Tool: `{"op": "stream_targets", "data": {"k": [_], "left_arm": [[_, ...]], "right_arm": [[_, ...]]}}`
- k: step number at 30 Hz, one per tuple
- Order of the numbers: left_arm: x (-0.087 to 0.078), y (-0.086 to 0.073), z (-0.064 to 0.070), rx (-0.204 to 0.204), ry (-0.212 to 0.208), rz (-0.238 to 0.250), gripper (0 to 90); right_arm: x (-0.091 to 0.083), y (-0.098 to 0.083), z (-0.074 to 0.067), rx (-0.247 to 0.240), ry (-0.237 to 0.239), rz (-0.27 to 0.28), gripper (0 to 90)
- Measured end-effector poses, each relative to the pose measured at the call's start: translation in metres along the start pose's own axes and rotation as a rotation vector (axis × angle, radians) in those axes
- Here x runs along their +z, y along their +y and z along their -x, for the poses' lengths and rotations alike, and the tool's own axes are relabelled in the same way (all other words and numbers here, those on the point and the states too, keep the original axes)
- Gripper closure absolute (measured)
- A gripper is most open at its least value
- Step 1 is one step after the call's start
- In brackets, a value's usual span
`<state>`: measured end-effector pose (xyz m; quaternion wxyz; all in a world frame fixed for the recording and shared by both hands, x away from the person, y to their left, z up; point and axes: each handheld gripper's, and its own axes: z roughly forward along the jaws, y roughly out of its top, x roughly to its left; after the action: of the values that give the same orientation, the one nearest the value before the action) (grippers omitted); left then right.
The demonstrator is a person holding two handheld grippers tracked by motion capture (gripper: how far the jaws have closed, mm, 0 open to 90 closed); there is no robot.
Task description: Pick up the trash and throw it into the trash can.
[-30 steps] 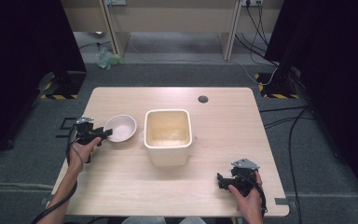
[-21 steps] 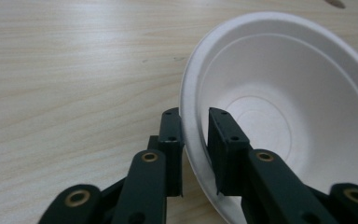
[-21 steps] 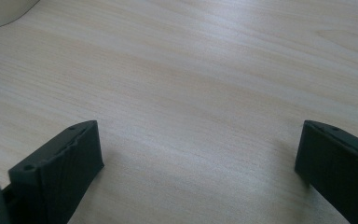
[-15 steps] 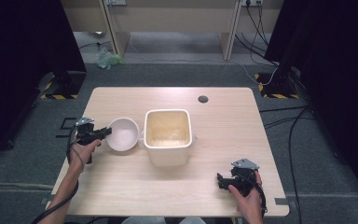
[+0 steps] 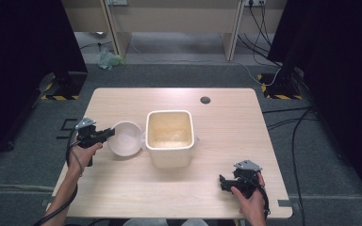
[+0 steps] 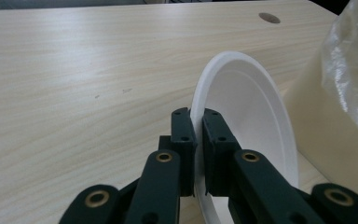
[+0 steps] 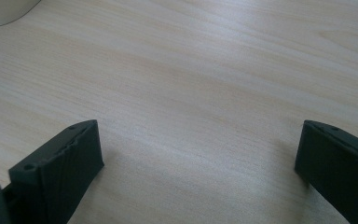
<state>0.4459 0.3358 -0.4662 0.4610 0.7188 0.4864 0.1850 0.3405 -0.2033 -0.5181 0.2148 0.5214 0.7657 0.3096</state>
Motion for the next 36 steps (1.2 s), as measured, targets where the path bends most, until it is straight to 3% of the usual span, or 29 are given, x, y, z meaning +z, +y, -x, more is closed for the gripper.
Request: {"op": "stream_targets", "data": {"k": [5, 10, 21, 36], "left_arm": [[-0.01, 0.008, 0.004, 0.018, -0.008, 0.019, 84.3], [-0.024, 0.019, 0.009, 0.039, -0.005, 0.068, 84.3], [-0.041, 0.03, 0.01, 0.063, 0.002, 0.099, 84.3], [-0.068, 0.057, 0.014, 0.107, 0.008, 0.156, 84.3]], "right_arm": [[0.0, 0.0, 0.0, 0.0, 0.0, 0.0, 0.9], [0.0, 0.0, 0.0, -0.004, 0.002, 0.0, 0.9], [0.0, 0.0, 0.0, -0.005, 0.002, 0.0, 0.9], [0.0, 0.0, 0.0, -0.005, 0.002, 0.0, 0.9]]}}
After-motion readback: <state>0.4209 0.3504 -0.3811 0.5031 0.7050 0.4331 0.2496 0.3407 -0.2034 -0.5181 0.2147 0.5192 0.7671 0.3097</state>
